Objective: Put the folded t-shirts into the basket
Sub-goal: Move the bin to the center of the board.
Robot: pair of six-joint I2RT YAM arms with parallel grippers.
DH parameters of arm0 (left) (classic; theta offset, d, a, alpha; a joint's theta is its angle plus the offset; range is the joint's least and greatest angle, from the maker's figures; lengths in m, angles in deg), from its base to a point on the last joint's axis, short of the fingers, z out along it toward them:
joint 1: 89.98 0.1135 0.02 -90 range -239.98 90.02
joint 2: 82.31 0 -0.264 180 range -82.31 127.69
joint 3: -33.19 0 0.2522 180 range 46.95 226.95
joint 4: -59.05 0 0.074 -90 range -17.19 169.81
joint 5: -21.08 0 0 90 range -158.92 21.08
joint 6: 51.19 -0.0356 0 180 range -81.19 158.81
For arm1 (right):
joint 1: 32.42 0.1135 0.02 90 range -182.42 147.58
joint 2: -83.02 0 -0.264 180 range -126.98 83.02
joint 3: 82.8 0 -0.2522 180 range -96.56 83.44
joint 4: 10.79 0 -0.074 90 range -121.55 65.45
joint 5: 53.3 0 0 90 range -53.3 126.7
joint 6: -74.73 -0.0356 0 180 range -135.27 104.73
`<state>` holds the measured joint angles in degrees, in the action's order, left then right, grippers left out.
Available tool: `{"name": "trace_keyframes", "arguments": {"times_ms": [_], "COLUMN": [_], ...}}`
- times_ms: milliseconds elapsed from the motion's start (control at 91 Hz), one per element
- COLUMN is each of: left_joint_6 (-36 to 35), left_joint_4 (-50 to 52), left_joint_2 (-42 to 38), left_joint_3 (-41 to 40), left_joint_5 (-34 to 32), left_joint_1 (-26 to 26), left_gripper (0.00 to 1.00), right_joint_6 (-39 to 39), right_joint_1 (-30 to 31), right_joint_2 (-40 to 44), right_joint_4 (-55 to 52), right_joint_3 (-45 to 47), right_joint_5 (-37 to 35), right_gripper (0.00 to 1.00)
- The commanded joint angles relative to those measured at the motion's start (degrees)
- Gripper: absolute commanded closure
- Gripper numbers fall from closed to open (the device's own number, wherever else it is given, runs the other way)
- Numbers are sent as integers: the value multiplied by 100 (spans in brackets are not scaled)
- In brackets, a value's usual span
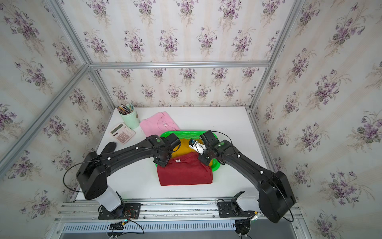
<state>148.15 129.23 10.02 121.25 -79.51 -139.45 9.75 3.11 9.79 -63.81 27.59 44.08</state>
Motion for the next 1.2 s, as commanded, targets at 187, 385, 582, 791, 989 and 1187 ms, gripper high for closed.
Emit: {"name": "trace_keyframes", "arguments": {"times_ms": [187,385,582,791,989,1187], "left_joint_6": [-363,-415,-796,-817,-1323,-1688], "left_joint_4": [910,925,679,1200,600,175], "left_joint_2": [-664,-858,-476,368,1082,1766], "left_joint_3": [1172,1621,2316,2991,3072,3177], "left_joint_5": [-658,-827,-1119,-1173,-658,-476], "left_joint_1": [-208,-326,-300,-216,156,504], "left_gripper": [100,100,100,100,100,100], "right_joint_6": [-140,23,126,146,218,302], "right_joint_1": [249,262,249,-305,-948,-1525], "right_joint_2": [693,844,975,695,364,34], "right_joint_4": [-1182,-1821,-1478,-782,-134,606], "right_joint_3": [-1669,-2487,-2153,-1589,-1020,-824], "right_joint_5": [393,107,-564,-632,-563,-317], "right_gripper": [100,100,100,100,100,100]}}
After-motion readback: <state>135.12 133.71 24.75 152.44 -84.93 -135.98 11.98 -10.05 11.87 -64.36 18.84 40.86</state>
